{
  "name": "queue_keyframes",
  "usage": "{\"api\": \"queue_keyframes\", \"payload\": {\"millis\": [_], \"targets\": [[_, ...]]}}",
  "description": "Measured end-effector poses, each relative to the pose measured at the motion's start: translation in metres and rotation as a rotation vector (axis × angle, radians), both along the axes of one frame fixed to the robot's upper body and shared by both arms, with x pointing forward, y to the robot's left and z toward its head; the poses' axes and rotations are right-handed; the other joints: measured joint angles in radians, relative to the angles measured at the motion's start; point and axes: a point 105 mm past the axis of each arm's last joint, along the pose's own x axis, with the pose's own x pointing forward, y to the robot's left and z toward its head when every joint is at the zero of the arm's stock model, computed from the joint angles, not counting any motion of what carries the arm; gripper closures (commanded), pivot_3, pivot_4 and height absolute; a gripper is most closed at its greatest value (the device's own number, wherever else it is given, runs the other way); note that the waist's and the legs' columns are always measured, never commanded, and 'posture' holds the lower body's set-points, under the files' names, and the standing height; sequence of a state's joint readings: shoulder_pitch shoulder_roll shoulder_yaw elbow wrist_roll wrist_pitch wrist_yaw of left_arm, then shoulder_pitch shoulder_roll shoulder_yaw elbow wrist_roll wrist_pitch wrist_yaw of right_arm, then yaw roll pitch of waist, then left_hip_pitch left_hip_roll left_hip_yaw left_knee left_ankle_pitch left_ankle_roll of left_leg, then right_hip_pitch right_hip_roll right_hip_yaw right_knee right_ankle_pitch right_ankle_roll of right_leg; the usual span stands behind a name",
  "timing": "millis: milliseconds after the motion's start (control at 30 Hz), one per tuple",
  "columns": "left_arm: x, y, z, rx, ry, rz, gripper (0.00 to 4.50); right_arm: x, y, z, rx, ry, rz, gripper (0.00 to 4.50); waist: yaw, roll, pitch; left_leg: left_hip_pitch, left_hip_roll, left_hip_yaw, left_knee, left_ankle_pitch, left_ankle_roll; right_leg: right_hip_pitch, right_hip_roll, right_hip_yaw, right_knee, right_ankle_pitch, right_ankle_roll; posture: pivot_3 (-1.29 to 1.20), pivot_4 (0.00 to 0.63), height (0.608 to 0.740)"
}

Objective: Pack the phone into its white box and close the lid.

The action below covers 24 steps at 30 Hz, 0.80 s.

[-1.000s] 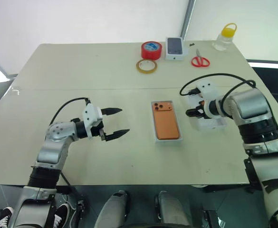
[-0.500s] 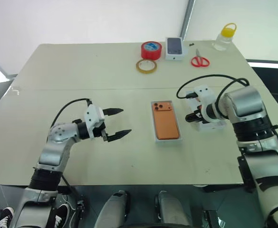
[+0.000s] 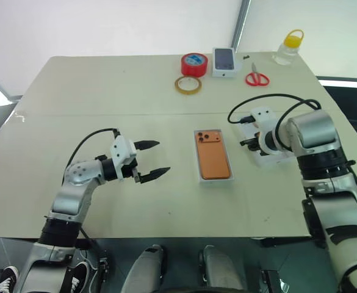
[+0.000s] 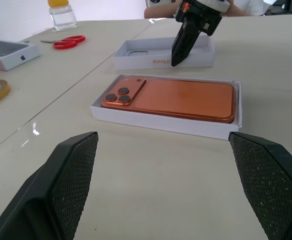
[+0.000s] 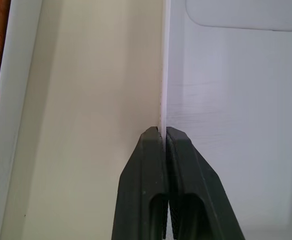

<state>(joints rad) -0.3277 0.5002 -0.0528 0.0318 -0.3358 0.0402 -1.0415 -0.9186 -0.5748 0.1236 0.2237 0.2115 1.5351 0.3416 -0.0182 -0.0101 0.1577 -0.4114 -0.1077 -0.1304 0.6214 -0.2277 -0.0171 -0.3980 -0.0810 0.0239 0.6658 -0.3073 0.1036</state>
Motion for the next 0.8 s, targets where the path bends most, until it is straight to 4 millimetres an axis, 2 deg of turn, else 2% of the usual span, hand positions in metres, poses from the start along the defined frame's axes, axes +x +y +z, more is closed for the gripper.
{"api": "queue_keyframes", "payload": {"millis": [233,333,533,600,667,733,800], "targets": [[0.001,0.000,-0.001,-0.002,0.011,0.008,0.07,0.005,0.000,0.007,0.074,-0.056,-0.052,4.43,0.000,0.000,0.000,0.000,0.000,0.000,0.000,0.000,0.000,0.000,0.000,0.000,0.000,0.000,0.000,0.00,0.150,0.740],[0.005,0.000,0.000,-0.018,0.012,0.034,0.07,0.015,0.006,0.018,0.205,-0.156,-0.075,4.43,0.000,0.000,0.000,0.000,0.000,0.000,0.000,0.000,0.000,0.000,0.000,0.000,0.000,0.000,0.000,0.00,0.150,0.740],[0.015,0.007,0.011,-0.053,-0.005,0.103,0.07,0.021,0.030,0.058,0.551,-0.381,-0.043,4.43,-0.001,0.000,0.000,0.000,0.000,0.000,-0.001,0.000,0.000,-0.001,0.000,0.000,0.001,0.000,0.000,0.00,0.150,0.740],[0.016,0.008,0.011,-0.060,-0.001,0.113,0.07,0.018,0.039,0.072,0.664,-0.449,-0.014,4.43,-0.001,0.000,0.000,0.000,0.000,0.000,-0.001,0.000,0.000,-0.001,0.000,0.000,0.001,0.000,0.000,0.00,0.150,0.740],[0.018,0.009,0.009,-0.071,0.019,0.125,0.07,0.012,0.050,0.084,0.886,-0.499,-0.008,4.43,-0.001,0.000,0.000,0.000,0.000,0.000,-0.001,0.000,0.000,-0.001,0.001,0.000,0.001,0.000,0.000,0.00,0.150,0.740],[0.020,0.009,0.008,-0.090,0.032,0.136,0.07,0.004,0.065,0.093,1.100,-0.501,0.026,4.43,-0.003,0.000,0.000,0.000,0.000,0.000,-0.001,0.000,0.000,-0.002,0.001,0.001,0.002,0.000,0.000,0.00,0.150,0.740],[0.021,0.009,0.010,-0.101,0.034,0.143,0.07,-0.006,0.077,0.103,1.219,-0.501,0.081,4.43,-0.003,0.001,0.000,0.000,0.000,0.000,-0.001,0.001,-0.001,-0.002,0.001,0.001,0.003,0.000,0.000,0.00,0.150,0.740]]}}
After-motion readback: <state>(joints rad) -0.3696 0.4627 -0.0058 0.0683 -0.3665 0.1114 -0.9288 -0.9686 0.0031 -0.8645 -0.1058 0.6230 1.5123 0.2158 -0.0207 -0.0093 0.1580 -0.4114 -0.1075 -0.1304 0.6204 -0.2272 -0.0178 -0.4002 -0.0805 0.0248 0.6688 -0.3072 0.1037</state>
